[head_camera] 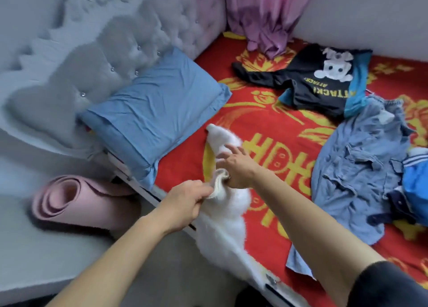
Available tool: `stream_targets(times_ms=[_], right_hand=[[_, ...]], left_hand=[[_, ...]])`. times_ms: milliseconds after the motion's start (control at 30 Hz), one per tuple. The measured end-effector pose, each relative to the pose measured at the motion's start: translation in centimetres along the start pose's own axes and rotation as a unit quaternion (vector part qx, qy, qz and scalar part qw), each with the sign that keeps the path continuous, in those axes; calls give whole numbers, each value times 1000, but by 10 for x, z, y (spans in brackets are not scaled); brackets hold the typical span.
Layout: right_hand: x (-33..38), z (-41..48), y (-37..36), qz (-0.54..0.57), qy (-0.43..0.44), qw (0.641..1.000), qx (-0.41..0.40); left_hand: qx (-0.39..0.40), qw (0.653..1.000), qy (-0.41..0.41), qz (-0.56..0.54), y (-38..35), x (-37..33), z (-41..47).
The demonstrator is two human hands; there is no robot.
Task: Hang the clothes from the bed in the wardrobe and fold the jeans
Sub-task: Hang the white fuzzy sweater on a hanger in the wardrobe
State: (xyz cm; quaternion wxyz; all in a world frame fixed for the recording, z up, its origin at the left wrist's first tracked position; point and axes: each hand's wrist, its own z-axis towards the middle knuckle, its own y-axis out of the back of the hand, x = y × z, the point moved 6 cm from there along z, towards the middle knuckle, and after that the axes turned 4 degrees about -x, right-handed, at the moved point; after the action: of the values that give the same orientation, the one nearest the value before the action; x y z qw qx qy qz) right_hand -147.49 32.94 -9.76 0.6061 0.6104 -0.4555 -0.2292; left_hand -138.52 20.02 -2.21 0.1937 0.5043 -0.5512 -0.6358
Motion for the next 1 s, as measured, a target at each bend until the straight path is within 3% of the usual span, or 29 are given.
stream_targets(times_ms=[133,267,367,500,633,767,867,900,1000], right_hand=[[80,-1,57,114,12,990,-88],[183,-9,122,275,37,946,-167],[277,-20,148,368,59,908,-192],[407,-54,159,415,108,880,-202],[530,-80,144,390,160,892,-163],[636,-85,117,456,147,878,-11],[719,-86,95,403,157,898,83],[747,-85,88,369,181,907,91],[820,-86,63,318,222,916,104]], left_hand=[[-197,970,145,4,87,51,-85],[-389,896,213,-4,160,85,-191],[-485,834,261,-25,183,105,-280],[-501,785,315,-185,178,138,-399],[-534,740,320,-256,185,160,-529],[-557,678,308,-367,197,172,-652],[-561,615,303,-463,208,181,-731],[-570,597,320,-465,209,186,-755],[-626,584,366,-365,210,199,-817]])
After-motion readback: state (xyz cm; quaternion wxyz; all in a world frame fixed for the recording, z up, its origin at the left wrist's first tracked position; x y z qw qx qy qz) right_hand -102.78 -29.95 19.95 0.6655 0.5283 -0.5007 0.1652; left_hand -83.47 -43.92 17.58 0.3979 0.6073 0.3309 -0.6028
